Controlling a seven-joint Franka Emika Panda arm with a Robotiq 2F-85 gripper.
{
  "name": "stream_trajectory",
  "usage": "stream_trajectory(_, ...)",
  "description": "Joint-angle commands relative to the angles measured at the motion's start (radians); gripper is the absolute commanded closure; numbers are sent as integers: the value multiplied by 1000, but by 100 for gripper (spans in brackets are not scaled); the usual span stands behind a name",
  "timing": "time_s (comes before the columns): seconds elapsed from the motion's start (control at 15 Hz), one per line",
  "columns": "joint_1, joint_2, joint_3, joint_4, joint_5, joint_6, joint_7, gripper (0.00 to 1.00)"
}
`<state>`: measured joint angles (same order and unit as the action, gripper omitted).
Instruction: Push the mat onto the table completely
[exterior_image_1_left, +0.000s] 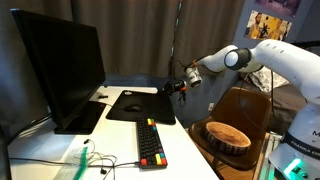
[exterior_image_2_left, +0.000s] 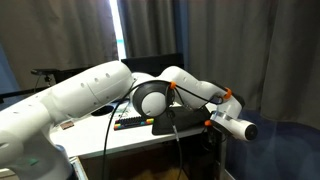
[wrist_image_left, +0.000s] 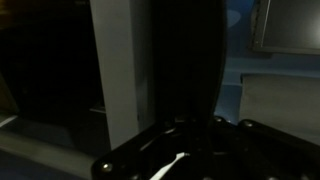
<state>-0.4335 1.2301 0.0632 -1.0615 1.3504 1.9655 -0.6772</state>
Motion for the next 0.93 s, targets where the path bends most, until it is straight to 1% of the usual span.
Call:
stream_trajectory(0.0, 40, 79, -21, 152, -40, -23, 15, 99)
stream_trajectory(0.27, 59, 125, -35, 266, -98, 9, 24, 99)
stream_trajectory(0.53, 49, 152, -42, 358, -173, 62, 48, 99)
stream_trajectory(0.6, 59, 150, -70, 366, -169, 64, 42, 99)
stream_trajectory(0.73, 55, 161, -80, 398, -192, 40, 41, 99)
stream_trajectory(0.87, 58, 173, -98, 423, -208, 50, 46, 99)
